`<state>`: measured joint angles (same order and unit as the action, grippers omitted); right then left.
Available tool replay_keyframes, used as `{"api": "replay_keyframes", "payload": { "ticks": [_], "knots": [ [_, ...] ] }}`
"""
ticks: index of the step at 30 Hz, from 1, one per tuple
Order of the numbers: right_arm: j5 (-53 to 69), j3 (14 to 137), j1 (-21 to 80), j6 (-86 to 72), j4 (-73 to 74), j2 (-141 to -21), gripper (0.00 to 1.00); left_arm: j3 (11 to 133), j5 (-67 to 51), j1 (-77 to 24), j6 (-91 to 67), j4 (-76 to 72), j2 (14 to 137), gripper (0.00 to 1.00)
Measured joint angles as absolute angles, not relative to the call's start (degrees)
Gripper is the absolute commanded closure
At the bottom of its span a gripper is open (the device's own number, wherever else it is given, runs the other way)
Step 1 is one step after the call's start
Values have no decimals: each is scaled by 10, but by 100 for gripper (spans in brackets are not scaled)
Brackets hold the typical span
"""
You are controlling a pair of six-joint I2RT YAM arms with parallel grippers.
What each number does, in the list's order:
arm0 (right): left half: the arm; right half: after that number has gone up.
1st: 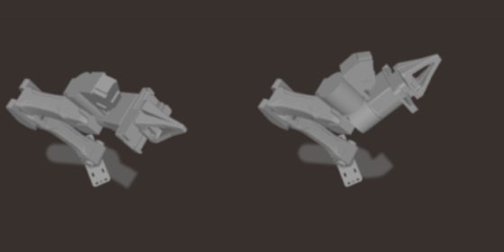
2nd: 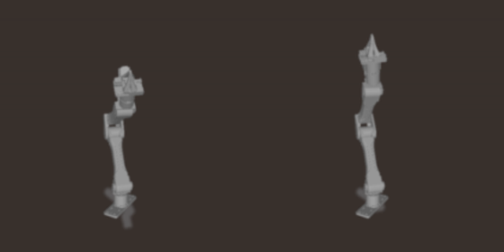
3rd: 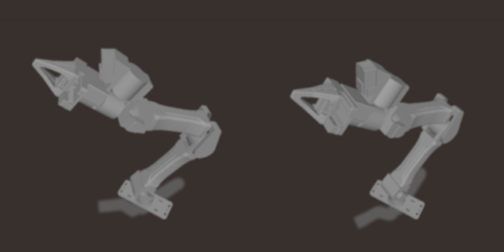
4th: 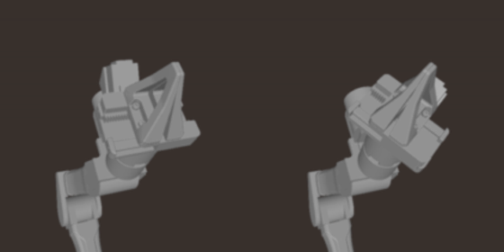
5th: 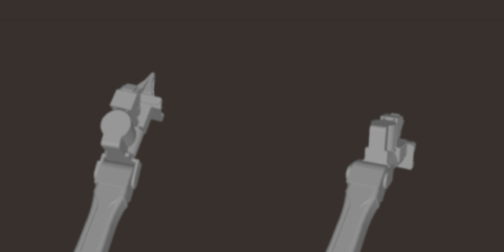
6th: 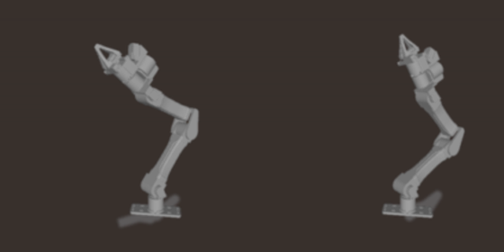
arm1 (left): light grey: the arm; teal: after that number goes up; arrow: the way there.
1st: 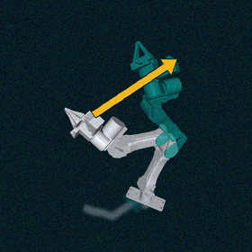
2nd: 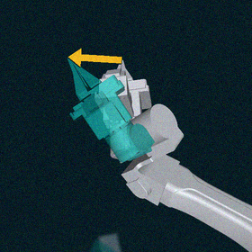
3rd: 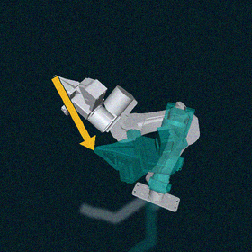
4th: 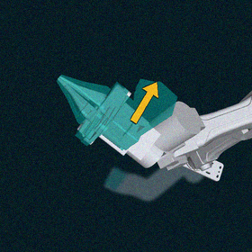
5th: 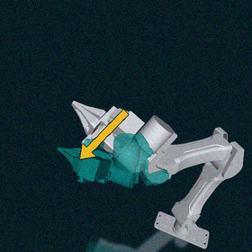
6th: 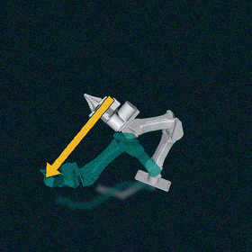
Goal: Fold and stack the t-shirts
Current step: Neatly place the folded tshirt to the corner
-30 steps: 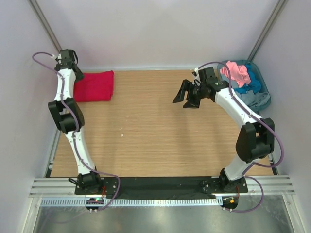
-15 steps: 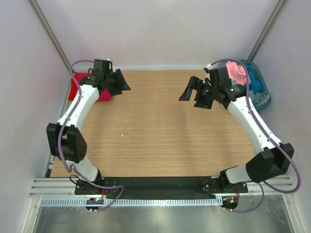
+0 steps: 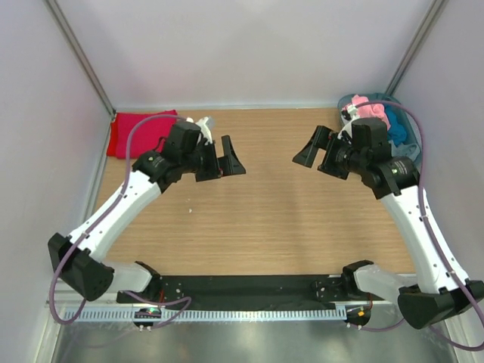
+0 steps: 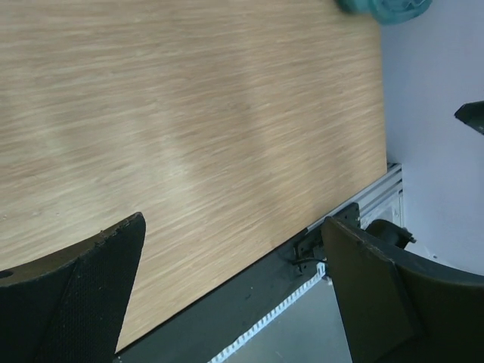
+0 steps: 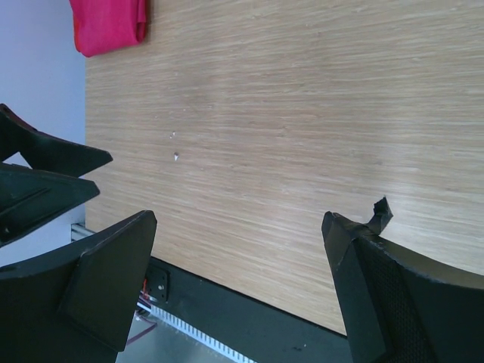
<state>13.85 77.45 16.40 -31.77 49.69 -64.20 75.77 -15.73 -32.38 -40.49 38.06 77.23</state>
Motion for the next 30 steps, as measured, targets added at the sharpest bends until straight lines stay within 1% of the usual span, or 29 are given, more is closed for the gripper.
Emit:
{"api": "replay_keyframes", "payload": {
  "ticks": [8, 30],
  "knots": [
    [127, 775, 164, -318, 500, -595, 0, 766, -135, -321, -393, 370, 722, 0],
    [125, 776, 164, -325, 498, -582, 0, 768, -109, -321, -366, 366, 671, 0]
  ]
}}
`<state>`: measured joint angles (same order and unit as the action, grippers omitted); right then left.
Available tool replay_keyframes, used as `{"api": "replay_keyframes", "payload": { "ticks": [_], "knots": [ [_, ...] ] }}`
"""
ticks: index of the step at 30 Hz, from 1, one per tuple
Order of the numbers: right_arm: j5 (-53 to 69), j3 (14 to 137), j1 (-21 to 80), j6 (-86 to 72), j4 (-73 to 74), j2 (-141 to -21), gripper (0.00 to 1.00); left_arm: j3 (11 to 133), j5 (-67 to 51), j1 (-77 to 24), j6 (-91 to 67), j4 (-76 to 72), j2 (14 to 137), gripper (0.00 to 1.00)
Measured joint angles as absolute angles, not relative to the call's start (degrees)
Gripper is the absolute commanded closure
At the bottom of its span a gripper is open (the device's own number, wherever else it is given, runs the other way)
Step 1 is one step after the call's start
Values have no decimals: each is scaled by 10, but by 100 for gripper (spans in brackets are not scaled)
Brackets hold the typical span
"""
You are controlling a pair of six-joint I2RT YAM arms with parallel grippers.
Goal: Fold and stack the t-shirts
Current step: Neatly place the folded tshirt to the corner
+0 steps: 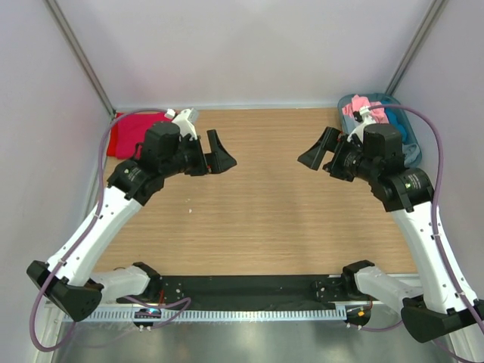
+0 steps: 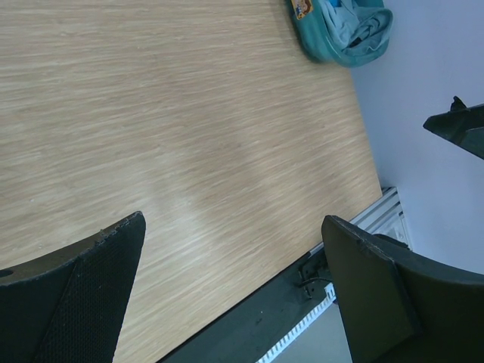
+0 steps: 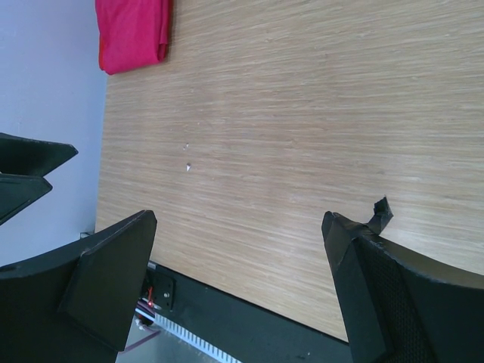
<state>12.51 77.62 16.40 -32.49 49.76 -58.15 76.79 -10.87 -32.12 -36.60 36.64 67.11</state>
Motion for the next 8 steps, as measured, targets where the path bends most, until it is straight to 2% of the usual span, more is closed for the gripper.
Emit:
{"api": "replay_keyframes", "payload": {
  "ticks": [8],
  "knots": [
    [125, 776, 164, -325, 497, -578, 0, 768, -109, -321, -365, 361, 671, 0]
  ]
}}
